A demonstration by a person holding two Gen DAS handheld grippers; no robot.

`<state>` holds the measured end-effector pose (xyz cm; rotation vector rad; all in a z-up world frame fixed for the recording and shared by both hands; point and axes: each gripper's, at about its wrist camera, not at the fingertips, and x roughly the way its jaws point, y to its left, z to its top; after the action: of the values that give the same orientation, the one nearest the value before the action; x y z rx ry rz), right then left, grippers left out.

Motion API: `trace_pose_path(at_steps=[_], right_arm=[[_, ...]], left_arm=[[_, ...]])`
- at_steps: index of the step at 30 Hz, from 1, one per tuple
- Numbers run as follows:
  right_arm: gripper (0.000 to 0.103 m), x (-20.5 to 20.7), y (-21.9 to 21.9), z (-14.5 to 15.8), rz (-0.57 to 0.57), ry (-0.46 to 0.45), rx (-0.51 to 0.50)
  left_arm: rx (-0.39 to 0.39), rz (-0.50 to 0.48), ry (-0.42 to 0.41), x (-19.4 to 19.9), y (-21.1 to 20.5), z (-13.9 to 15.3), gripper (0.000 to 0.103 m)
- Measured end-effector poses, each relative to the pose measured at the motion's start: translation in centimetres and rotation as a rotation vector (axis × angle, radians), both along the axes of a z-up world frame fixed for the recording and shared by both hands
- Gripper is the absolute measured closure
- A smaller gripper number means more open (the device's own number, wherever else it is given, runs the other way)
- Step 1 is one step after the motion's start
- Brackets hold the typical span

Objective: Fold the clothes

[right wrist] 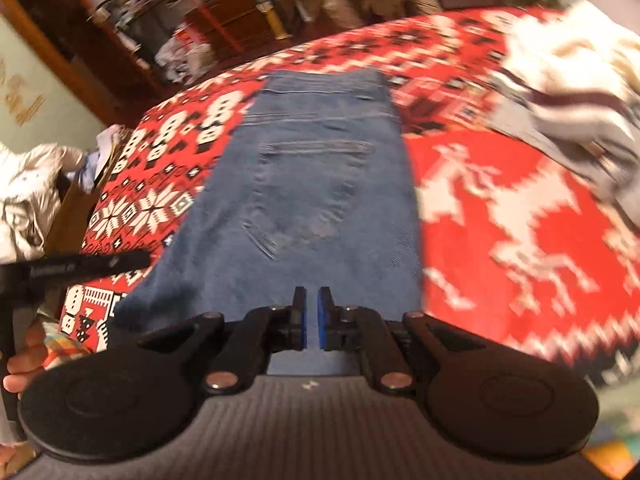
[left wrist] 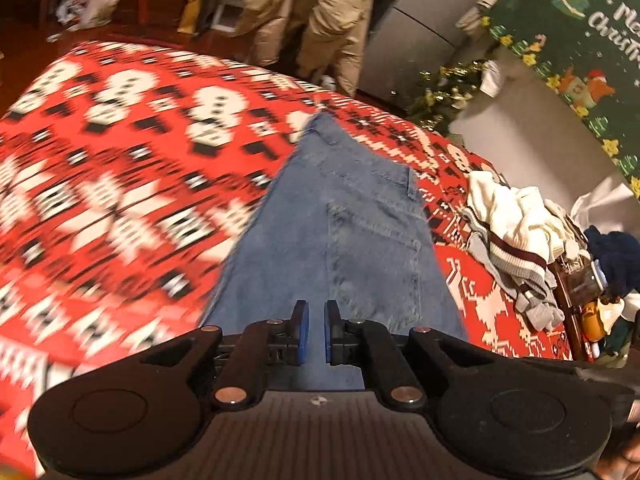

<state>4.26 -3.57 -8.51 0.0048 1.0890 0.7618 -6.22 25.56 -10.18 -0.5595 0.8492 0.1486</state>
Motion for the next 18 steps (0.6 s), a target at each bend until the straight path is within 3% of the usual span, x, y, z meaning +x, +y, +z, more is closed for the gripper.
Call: trace_pose_path(at_steps=[6, 8, 9, 14, 18], right_arm=[[0.094, 2.9, 4.7, -3.0, 0.006, 0.058, 0.073], [0.094, 3.7, 5.8, -4.1, 0.006, 0.060, 0.051], [0.103, 4.0, 6.0, -4.6, 0.005, 0.055, 0.027], [0.103, 5.1, 2.6, -5.4, -0.037, 0.044, 0.015], [0.103, 6.6, 0.4, -5.4, -0.118, 0.061, 0.010]], left_arm=[[-0.106, -0.016, -0.029, 4.2, 1.2, -2.8, 0.097], [-0.068, -0.001, 0.065, 4.8, 1.6, -4.3, 0.097], [-0.046, 0.003, 0.102, 4.8, 1.8, -4.9, 0.101], [-0.182, 0.038, 0.107, 4.2, 4.9, -5.6, 0.100], [-0.139, 0.064, 0.123, 3.8, 5.1, -4.7, 0.101]])
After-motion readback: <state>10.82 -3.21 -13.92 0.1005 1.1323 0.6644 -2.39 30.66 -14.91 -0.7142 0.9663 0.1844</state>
